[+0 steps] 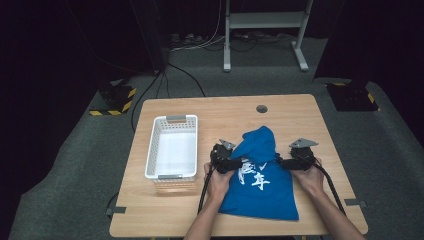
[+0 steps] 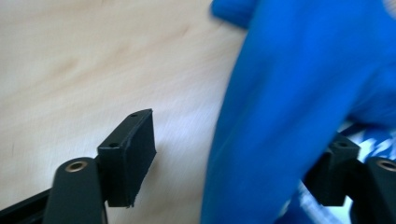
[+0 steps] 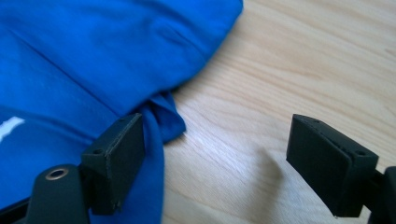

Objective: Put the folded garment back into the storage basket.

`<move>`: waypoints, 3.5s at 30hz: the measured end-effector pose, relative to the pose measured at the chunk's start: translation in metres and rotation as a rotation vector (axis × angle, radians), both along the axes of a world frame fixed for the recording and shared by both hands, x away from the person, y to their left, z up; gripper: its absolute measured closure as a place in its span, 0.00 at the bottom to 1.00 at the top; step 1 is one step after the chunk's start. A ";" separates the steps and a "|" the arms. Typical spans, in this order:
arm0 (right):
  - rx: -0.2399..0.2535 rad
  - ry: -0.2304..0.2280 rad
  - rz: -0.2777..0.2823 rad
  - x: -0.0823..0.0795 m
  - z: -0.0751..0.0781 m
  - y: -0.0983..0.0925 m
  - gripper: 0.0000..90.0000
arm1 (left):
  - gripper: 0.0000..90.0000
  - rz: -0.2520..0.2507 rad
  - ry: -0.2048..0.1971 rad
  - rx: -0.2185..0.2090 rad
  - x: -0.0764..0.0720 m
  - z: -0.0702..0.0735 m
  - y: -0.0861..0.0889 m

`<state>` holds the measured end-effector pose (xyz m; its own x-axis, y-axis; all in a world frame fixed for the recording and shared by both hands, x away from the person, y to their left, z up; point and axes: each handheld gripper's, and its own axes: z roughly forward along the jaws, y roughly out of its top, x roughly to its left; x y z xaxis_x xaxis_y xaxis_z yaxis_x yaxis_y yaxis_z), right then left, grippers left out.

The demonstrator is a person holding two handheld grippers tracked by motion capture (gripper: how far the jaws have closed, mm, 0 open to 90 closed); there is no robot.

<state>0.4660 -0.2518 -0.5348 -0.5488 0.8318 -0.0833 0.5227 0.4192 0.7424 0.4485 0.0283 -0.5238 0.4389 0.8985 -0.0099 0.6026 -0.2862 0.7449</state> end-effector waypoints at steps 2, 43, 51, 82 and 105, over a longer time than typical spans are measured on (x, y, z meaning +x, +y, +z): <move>0.020 -0.011 0.008 -0.001 0.002 0.004 0.21 | 0.27 -0.029 -0.023 0.021 0.003 0.004 -0.008; 0.040 0.030 -0.052 0.009 -0.002 -0.010 0.20 | 0.33 0.097 0.066 0.026 0.015 -0.009 0.023; 0.058 -0.027 -0.046 0.009 0.005 0.005 0.23 | 0.24 0.016 0.030 -0.012 0.019 -0.007 0.005; 0.105 0.003 -0.046 0.009 0.003 0.001 0.23 | 0.24 0.022 0.022 -0.017 0.002 -0.006 0.010; 0.087 0.018 -0.201 0.028 0.001 -0.014 0.24 | 0.24 0.052 0.050 -0.026 0.013 -0.004 0.016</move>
